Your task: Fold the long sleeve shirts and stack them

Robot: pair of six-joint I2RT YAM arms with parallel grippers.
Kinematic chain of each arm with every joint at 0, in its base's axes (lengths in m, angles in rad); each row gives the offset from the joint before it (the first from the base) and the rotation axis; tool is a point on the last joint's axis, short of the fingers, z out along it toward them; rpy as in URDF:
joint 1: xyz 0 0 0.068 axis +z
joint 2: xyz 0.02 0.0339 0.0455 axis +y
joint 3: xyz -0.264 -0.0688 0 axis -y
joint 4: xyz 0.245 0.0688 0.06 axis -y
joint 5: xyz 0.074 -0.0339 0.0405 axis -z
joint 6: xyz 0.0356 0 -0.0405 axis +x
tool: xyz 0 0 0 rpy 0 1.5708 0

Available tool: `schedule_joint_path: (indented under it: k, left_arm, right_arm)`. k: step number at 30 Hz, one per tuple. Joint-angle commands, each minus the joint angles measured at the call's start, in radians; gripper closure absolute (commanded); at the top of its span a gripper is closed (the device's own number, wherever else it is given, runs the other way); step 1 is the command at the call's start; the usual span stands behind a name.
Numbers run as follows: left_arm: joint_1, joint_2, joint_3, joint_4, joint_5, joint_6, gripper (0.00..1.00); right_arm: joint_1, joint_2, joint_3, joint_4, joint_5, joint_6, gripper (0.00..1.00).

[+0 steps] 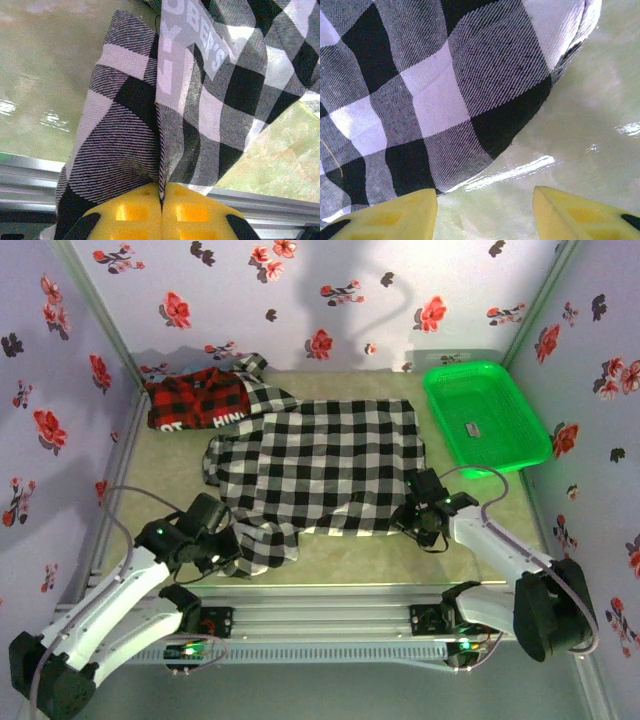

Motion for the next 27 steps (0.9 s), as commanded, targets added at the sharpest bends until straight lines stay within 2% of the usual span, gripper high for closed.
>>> schedule_joint_path:
  k: [1,8,14,18,27]
  left_arm:
    - [-0.001,-0.007,0.032,-0.066,-0.033,0.025,1.0]
    - [-0.001,-0.027,0.088,-0.112,-0.047,0.043,1.0]
    - [-0.001,-0.056,0.129,-0.144,-0.048,0.056,1.0]
    - [-0.002,-0.07,0.152,-0.161,-0.051,0.061,1.0]
    - [0.021,-0.001,0.246,-0.154,-0.076,0.116,1.0]
  right_arm:
    - [-0.004,0.036,-0.007,0.061,-0.007,0.014,0.52]
    - [-0.006,0.145,0.031,0.115,0.03,-0.018,0.59]
    - [-0.011,0.212,0.049,0.097,0.11,-0.026,0.78]
    - [-0.02,0.201,0.081,0.078,0.131,-0.034,0.92]
    - [-0.024,0.17,0.176,-0.04,0.117,-0.096,0.94]
